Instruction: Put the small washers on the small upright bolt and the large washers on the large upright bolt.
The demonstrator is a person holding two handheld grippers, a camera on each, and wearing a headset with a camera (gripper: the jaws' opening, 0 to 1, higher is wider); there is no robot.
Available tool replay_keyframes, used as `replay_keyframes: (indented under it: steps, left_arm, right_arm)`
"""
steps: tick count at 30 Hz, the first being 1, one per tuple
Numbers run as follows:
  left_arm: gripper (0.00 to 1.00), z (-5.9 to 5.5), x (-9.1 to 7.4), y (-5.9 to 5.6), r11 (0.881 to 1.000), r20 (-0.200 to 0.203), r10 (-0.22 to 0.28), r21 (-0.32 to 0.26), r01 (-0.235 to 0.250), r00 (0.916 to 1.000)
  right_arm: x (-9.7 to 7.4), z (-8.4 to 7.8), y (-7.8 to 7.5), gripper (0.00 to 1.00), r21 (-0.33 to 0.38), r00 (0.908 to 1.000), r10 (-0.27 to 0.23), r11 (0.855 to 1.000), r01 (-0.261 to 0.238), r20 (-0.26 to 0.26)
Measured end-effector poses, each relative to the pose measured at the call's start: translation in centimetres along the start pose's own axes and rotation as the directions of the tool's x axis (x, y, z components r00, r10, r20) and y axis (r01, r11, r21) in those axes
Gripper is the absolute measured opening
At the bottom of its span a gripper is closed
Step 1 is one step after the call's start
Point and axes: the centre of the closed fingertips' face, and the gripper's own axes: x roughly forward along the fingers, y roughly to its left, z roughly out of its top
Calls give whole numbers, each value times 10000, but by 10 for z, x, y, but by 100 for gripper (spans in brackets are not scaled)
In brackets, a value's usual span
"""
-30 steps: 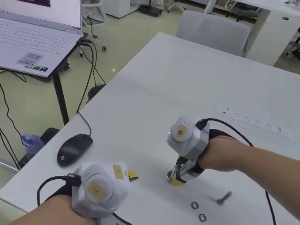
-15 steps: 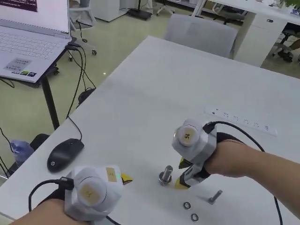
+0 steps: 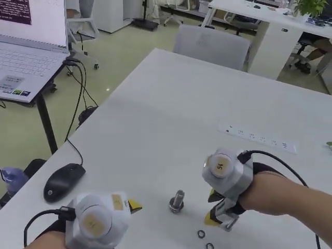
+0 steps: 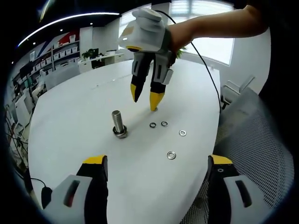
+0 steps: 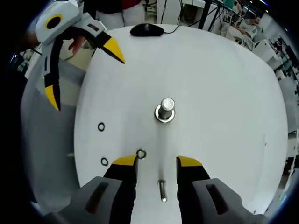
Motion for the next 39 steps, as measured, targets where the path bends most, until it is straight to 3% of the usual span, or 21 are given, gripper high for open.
replay_keyframes:
  steps: [6,15,18,27,39]
  left_arm:
    - [91,3,0,0,10000,72,-9,41,8,10000]
    - [90,0,1,0,10000,0,-24,15,24,10000]
    - [90,-3,2,2,9999,-134,30,127,-29,9999]
    - [89,-2,0,2,10000,-33,61,56,-61,10000]
    - [88,-1,-2,2,9999,64,146,-64,-146,9999]
  right_arm:
    - [-1,-2,3,34,212,9997,-69,9998,64,241]
    - [21,-5,20,33,45,9994,191,9998,-193,284]
    - [28,-5,22,33,127,9992,167,9998,-171,358]
    - [43,-9,26,29,23,9996,207,9998,-207,188]
    - [50,-12,28,25,193,9992,27,9998,-34,395]
